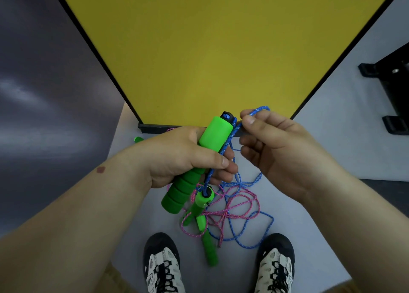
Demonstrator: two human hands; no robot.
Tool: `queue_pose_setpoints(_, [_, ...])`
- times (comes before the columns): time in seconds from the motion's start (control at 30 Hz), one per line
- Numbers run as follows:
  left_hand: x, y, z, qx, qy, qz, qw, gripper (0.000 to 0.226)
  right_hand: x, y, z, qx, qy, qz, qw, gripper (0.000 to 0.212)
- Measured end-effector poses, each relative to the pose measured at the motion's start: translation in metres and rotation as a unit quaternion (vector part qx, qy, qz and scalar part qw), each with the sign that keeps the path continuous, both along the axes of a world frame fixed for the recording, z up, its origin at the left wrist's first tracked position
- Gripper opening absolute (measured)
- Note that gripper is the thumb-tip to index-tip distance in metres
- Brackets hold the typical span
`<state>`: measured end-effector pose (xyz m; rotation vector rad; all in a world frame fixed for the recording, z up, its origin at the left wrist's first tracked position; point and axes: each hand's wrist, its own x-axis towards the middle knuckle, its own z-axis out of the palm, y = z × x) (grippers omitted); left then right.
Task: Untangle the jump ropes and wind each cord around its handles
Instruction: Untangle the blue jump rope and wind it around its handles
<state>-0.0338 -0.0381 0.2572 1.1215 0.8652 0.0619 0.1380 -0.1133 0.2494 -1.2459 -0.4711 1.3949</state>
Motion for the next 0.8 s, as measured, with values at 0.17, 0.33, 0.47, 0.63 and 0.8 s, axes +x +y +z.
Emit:
queue_pose_setpoints(0.17, [-0.001,0.000,0.002,0.008,-0.001,-0.006,1.000,0.013,0.009,0.004,0.002,0.028,-0.015,-0.083,0.996,0.007])
queue_pose_setpoints(0.33, [-0.002,0.000,0.000,0.007,-0.001,-0.023,1.000,0.014,0.017,0.005,0.005,0.025,-0.007,-0.127,0.992,0.007])
queue_pose_setpoints(0.47, [-0.001,0.001,-0.001,0.008,0.001,-0.019,1.000,0.014,0.008,0.002,0.002,0.009,0.021,-0.055,0.998,0.005])
queue_pose_setpoints(0.63, [-0.001,0.000,-0.001,0.006,0.003,-0.016,1.000,0.014,0.004,0.001,-0.001,0.004,-0.013,-0.018,1.000,0.004])
queue_pose_setpoints(0.8, [0.000,0.000,0.001,-0.003,-0.004,0.001,1.000,0.013,0.009,0.003,0.001,0.025,-0.020,-0.073,0.997,0.012])
